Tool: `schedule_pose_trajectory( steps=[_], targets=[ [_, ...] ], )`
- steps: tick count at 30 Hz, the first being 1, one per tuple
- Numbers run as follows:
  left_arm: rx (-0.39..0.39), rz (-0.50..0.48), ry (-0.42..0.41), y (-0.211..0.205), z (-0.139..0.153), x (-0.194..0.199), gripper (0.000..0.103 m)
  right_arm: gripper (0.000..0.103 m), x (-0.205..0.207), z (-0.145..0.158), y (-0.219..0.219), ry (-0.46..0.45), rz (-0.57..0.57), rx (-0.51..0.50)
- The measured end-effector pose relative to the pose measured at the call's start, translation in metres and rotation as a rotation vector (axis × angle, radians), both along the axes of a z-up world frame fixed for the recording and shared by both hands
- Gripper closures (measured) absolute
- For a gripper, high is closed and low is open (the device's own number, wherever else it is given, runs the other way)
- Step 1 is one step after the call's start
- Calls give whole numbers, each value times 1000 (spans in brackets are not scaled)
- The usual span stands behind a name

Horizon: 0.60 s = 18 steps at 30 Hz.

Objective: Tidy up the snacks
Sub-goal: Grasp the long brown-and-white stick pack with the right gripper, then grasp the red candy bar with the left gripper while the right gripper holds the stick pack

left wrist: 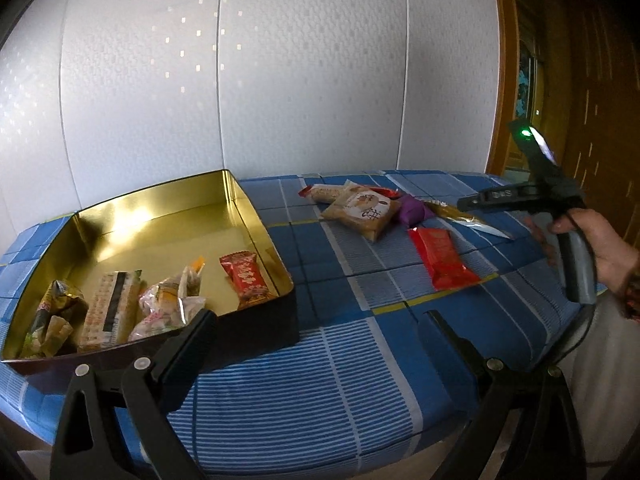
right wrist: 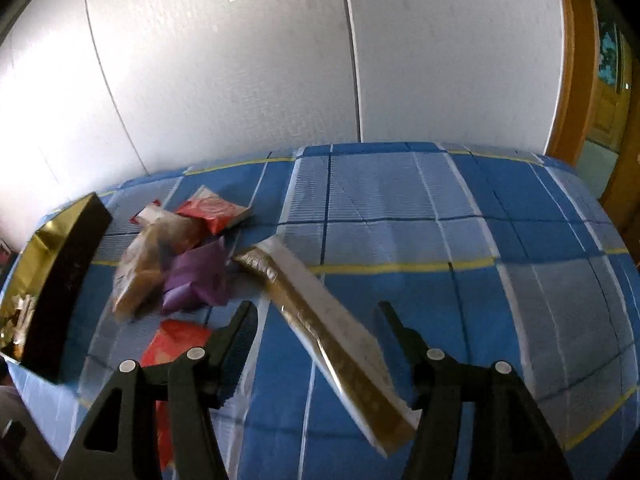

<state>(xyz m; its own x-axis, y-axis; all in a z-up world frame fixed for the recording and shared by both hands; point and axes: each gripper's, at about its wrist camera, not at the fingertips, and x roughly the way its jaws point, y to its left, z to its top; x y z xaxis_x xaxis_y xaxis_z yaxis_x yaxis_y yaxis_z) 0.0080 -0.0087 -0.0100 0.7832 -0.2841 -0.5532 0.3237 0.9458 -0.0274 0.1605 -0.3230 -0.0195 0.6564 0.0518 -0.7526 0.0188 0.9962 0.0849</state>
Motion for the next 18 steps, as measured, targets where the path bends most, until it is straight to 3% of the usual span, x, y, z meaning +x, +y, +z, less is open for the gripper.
schedule_pose_trajectory(
  steps=[1, 3, 5, 9, 13, 18],
  targets=[
    [1, 2, 3, -2, -1, -1, 2, 44, 7, -2, -1, 9, 3, 0],
    [3, 0, 11, -4, -2, -2, 2, 60, 9, -4, 0, 19, 14, -2],
    [19, -3, 9, -9, -3, -4, 2, 69, 9, -6, 5, 33, 17, -32],
    [22, -26, -3, -23, 2, -8, 2, 75, 3, -9, 10, 38, 26, -53],
    [-18, -40, 39, -39, 3, -2, 2, 85, -10, -6, 2, 39, -2, -34],
    [-10, -54, 70, -62, 1, 5, 2, 88, -17, -4, -18, 43, -60, 73]
  ],
)
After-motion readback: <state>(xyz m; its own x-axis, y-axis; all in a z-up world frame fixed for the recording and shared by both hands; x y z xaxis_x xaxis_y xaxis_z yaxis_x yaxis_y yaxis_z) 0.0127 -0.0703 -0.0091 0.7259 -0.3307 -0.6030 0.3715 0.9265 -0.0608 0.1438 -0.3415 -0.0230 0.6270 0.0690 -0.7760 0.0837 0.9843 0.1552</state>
